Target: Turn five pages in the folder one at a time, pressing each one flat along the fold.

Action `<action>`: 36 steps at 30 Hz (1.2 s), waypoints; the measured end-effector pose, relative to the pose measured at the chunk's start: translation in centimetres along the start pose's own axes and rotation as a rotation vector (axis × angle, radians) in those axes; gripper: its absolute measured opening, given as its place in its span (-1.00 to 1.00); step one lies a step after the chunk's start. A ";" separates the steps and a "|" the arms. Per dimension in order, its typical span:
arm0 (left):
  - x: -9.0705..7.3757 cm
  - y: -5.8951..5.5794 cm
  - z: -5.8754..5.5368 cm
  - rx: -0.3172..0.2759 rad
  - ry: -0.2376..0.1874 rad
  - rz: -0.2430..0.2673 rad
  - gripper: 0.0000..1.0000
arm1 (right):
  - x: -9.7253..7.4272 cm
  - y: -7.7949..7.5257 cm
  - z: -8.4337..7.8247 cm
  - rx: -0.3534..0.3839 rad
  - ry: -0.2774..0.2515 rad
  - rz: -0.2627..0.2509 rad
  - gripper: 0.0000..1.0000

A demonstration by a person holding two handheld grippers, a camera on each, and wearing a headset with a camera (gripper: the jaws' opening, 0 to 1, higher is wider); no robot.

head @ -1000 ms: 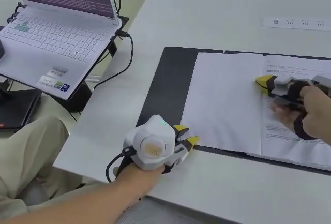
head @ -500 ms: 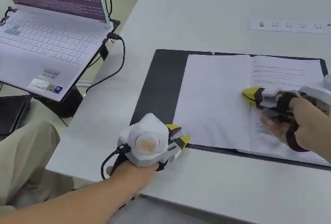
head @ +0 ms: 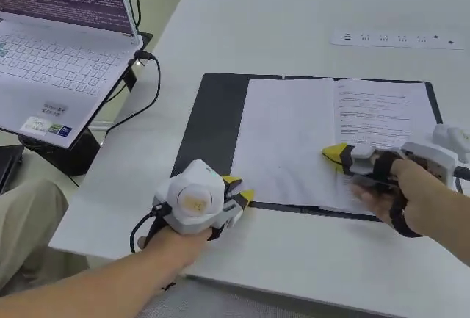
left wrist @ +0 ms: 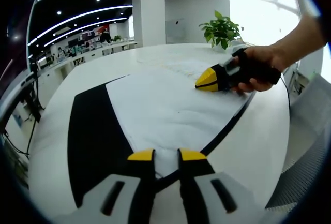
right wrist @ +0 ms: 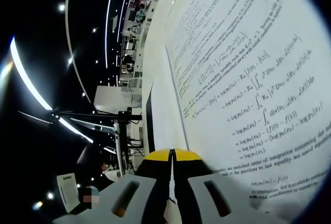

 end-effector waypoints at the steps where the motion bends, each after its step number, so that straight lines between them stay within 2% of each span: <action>1: 0.0 0.0 0.0 0.001 0.000 0.000 -0.70 | -0.2 0.0 -0.3 -0.001 0.007 0.000 -1.00; 13: 0.0 -0.2 0.1 0.002 -0.007 0.000 -0.69 | -3.2 -0.3 -5.1 0.029 0.063 0.012 -1.00; 17: -0.1 -0.2 0.1 0.000 -0.007 0.001 -0.70 | -3.9 -0.4 -6.0 0.050 0.053 0.018 -1.00; 26: -0.1 -0.3 0.1 0.001 0.001 0.001 -0.70 | -5.4 -0.3 -8.0 0.076 0.070 0.008 -1.00; 29: -0.1 -0.4 0.1 -0.005 0.008 0.003 -0.70 | -5.9 0.4 -8.4 0.070 0.076 0.015 -1.00; 32: -0.1 -0.4 0.2 -0.013 0.026 0.006 -0.69 | -6.8 1.8 -8.7 0.059 0.074 0.033 -1.00; 34: -0.2 -0.6 0.4 -0.036 0.049 -0.011 -0.59 | -7.5 2.8 -8.5 0.020 0.055 0.041 -1.00; 36: -0.6 -0.8 0.8 -0.053 0.040 -0.021 -0.51 | -8.6 4.0 -8.0 -0.005 0.018 0.043 -1.00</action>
Point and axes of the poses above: the centre of the closed fingertips' face, and the gripper's own axes: x roughly forward along the fingers, y roughly to its left, z roughly out of its top, the point moved 4 cm from there along -x, roughly backward along the fingers, and after that the axes turned 14 degrees about z, right-handed, at the moved point
